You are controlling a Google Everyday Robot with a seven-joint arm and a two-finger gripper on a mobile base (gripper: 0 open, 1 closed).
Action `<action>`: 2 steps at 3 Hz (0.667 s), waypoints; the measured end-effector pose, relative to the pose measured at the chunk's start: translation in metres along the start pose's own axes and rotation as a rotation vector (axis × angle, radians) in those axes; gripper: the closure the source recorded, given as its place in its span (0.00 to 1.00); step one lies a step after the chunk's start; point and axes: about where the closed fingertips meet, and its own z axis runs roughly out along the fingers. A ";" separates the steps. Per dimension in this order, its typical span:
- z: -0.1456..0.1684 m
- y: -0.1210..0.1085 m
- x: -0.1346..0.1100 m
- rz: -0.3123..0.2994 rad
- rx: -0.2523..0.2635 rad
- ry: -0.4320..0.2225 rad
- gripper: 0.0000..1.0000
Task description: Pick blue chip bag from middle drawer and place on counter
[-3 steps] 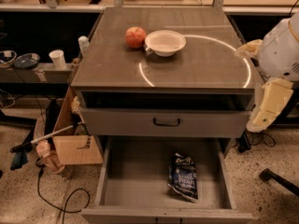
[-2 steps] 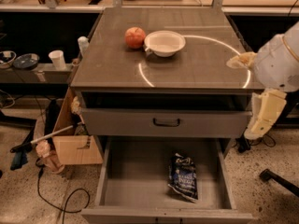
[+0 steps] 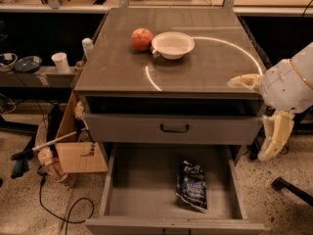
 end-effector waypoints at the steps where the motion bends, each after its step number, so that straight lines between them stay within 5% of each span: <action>1: 0.000 0.000 0.000 0.000 0.000 0.000 0.00; 2: 0.017 0.004 0.012 0.027 -0.004 -0.007 0.00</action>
Offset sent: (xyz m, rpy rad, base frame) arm -0.0008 -0.0047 -0.0352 0.0238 0.0388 -0.0310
